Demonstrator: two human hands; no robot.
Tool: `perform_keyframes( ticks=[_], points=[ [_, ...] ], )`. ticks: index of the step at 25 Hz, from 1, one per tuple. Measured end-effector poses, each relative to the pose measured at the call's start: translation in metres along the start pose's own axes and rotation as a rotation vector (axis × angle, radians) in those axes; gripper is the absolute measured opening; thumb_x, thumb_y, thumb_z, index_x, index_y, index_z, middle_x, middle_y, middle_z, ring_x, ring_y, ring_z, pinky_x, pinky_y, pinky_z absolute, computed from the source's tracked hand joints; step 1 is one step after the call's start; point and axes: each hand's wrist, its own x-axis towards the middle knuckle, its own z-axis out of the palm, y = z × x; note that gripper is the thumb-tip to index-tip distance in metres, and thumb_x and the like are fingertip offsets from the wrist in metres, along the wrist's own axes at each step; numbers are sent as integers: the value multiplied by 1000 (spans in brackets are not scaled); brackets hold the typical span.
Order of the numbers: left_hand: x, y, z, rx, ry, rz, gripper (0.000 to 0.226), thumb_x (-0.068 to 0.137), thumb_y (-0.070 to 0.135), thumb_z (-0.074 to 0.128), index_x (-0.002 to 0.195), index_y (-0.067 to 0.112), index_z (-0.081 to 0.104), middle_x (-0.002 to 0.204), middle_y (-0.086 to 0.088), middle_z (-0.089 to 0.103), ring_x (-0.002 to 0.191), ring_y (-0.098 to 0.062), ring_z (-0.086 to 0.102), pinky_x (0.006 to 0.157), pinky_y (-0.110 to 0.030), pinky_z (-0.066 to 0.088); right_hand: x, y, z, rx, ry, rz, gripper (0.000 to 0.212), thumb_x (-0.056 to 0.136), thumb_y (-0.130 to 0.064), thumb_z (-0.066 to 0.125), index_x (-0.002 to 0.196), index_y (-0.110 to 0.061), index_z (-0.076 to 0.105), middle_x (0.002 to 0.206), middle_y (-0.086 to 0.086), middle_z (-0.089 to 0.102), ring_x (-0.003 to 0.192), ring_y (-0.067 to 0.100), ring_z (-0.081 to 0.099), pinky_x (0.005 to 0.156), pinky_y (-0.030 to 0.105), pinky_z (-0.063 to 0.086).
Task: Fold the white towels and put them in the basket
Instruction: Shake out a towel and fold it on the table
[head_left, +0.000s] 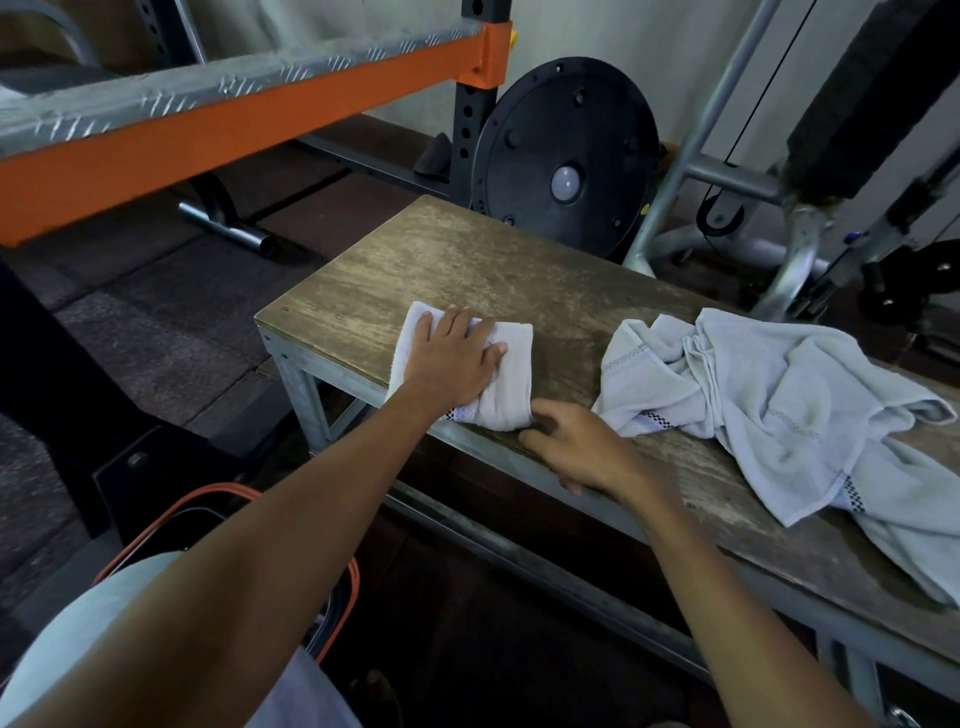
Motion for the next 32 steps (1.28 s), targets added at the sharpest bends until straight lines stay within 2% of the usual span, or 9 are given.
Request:
perform_keyframes(
  ticks=[4,8,13,17,21,24,26,29,32],
  points=[
    [0,0,-3,-15,-16,-10,51,100,45,26,146,24,29,155,-4,23,145,-20,11,116,-46,6,-3,4,2,450,-89,148,10,94,-16,47,91,-17,57,42,-2,36,29,13,34,34,19,24],
    [0,1,-1,-5,-14,6,52,99,45,27,145,23,29,155,-4,24,145,-20,13,116,-47,6,4,-7,4,924,-142,263,39,92,-12,43,53,-14,43,35,-2,30,26,9,24,36,19,6],
    [0,1,-3,-23,-31,11,52,99,46,26,146,23,29,155,-4,23,145,-20,11,116,-46,5,-3,1,8,615,-147,310,11,91,-11,41,80,-11,42,40,-1,28,28,13,27,37,18,8],
    [1,1,-11,-177,-65,59,49,101,37,27,144,15,30,154,-5,25,146,-22,11,117,-45,7,-3,-1,-7,339,143,352,15,92,-18,42,82,-10,49,48,-2,46,34,13,44,42,22,28],
    [-16,-19,-28,-221,55,31,47,102,29,28,145,12,30,155,-3,27,145,-18,17,117,-43,8,29,-33,1,-48,570,24,23,94,-25,43,115,-20,51,104,2,65,89,18,62,76,36,49],
    [-33,-34,-23,-40,-144,25,55,102,38,17,152,19,8,160,1,2,147,-15,-4,118,-49,-3,74,-30,22,-407,343,-16,57,99,-44,26,147,-15,23,156,5,24,144,19,21,114,46,17],
    [-32,-43,-19,-19,-160,24,56,101,43,14,152,22,2,160,3,-4,147,-13,-9,118,-49,-6,93,-11,29,-529,216,59,70,96,-56,14,152,-15,3,161,1,-3,148,15,-5,118,48,-3],
    [-30,-48,-15,-70,-132,-3,61,99,47,17,152,20,4,160,2,-3,147,-16,-6,119,-48,-4,95,8,19,-427,257,142,77,93,-63,12,152,-16,-3,161,1,-8,148,15,-7,117,46,-7],
    [-40,-47,-16,-150,-40,-123,62,99,48,23,151,16,11,159,-6,14,145,-22,14,117,-42,8,79,14,17,-338,402,181,72,95,-60,18,151,-14,17,159,5,15,147,19,11,119,44,4]
  ],
)
